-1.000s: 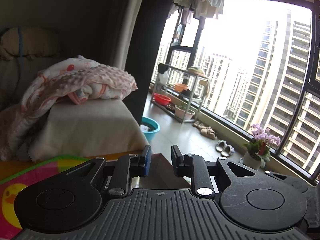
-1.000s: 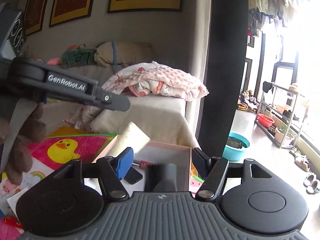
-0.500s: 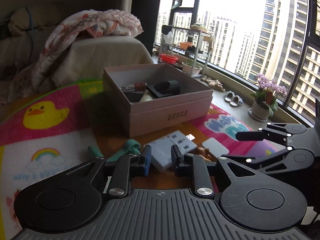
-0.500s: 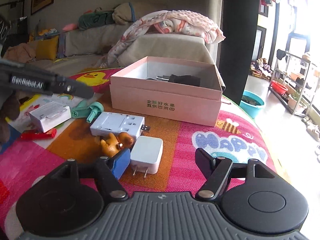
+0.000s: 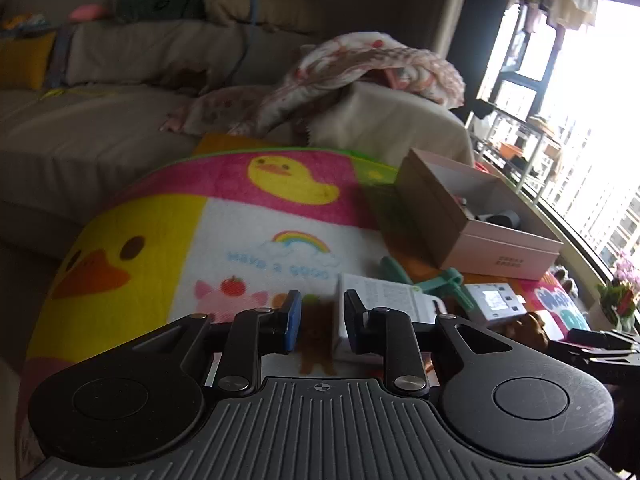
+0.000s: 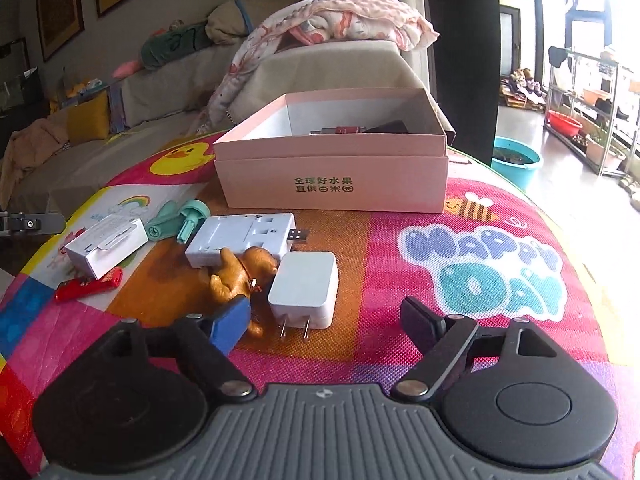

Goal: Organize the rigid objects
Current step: 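Grasp the red lighter on the mat with the left gripper, then hold the red lighter in the left gripper while the right gripper grasps the white plug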

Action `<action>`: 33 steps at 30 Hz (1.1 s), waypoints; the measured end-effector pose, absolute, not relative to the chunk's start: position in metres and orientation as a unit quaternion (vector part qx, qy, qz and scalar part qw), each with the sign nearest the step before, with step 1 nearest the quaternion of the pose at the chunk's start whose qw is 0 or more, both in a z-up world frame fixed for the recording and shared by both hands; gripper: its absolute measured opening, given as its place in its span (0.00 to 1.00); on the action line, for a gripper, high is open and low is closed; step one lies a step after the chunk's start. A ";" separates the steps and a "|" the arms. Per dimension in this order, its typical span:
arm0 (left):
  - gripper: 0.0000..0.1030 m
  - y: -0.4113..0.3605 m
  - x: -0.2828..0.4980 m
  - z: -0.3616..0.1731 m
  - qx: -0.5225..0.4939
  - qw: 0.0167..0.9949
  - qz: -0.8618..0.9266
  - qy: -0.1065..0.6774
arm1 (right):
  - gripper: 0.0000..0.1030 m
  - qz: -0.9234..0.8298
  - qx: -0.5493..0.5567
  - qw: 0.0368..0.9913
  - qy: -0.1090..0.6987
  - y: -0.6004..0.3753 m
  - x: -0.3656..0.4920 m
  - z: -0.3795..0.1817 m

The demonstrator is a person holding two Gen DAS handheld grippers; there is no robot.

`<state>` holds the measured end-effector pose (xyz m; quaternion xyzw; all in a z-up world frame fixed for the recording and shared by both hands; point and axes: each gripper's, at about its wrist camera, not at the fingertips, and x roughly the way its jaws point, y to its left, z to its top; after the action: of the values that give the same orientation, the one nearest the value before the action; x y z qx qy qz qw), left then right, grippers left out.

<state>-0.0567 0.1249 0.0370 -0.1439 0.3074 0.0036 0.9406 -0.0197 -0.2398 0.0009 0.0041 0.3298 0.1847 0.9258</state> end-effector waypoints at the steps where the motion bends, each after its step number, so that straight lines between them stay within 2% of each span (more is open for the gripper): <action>1: 0.25 0.128 -0.058 0.034 -0.154 0.937 0.001 0.314 | 0.80 0.183 0.004 0.926 0.330 -0.240 -0.020 0.001; 8: 0.25 0.107 -0.058 0.015 -0.163 0.922 -0.062 0.344 | 0.82 0.181 0.005 0.926 0.332 -0.240 -0.019 0.001; 13: 0.30 0.067 -0.053 0.008 -0.107 0.920 -0.121 0.358 | 0.83 0.180 0.007 0.925 0.334 -0.241 -0.018 0.001; 20: 0.31 0.030 -0.055 0.009 -0.051 0.910 -0.192 0.365 | 0.84 0.180 0.009 0.924 0.336 -0.241 -0.018 0.001; 28: 0.31 0.034 -0.031 0.045 -0.048 0.937 -0.174 0.299 | 0.84 0.180 0.011 0.924 0.337 -0.240 -0.017 0.000; 33: 0.31 0.020 0.017 0.045 0.030 0.932 -0.179 0.312 | 0.84 0.180 0.011 0.924 0.337 -0.241 -0.017 0.000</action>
<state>0.0173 0.0199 0.0454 0.0298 0.3123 -0.1795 0.9324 -0.0174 -0.2407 0.0004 0.0115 0.3373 0.1800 0.9239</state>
